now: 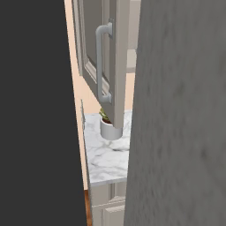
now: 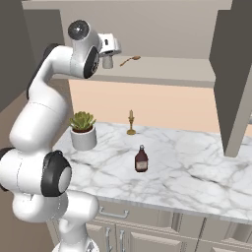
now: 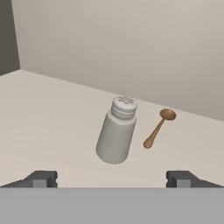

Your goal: Pick the ketchup and shaker from the counter and place them in the cabinet.

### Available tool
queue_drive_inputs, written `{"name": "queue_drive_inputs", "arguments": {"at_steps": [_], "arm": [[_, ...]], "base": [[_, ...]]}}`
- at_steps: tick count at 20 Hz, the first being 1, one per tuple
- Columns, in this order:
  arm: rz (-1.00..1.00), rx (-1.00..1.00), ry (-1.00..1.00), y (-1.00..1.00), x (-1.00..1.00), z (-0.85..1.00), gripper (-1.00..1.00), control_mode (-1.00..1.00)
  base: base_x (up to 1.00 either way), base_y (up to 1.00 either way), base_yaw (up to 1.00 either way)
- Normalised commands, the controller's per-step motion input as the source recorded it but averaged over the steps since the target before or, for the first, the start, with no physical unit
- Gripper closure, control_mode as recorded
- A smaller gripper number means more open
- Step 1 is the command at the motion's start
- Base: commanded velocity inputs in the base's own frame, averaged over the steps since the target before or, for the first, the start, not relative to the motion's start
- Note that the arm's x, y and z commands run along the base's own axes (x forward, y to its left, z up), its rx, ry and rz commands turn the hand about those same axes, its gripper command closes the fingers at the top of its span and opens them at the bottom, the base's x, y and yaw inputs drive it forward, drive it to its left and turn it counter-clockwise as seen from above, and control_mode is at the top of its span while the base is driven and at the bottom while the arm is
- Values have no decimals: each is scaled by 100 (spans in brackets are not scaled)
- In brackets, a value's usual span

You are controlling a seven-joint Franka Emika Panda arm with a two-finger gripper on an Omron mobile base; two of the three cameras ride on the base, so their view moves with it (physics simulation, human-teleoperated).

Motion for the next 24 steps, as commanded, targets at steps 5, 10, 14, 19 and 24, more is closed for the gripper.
{"name": "queue_drive_inputs", "arguments": {"at_steps": [5,10,14,19,24], "arm": [[-8,3,16,-19,-67,15,-100,-100],[-7,3,10,-33,-82,7,-100,-100],[-7,2,3,-34,-83,0,-100,-100],[-6,2,2,-24,-64,-2,-100,-100],[-5,0,1,-12,-45,-16,-100,-100]], "base": [[0,0,0],[0,0,0],[0,0,0],[0,0,0],[0,0,0]]}}
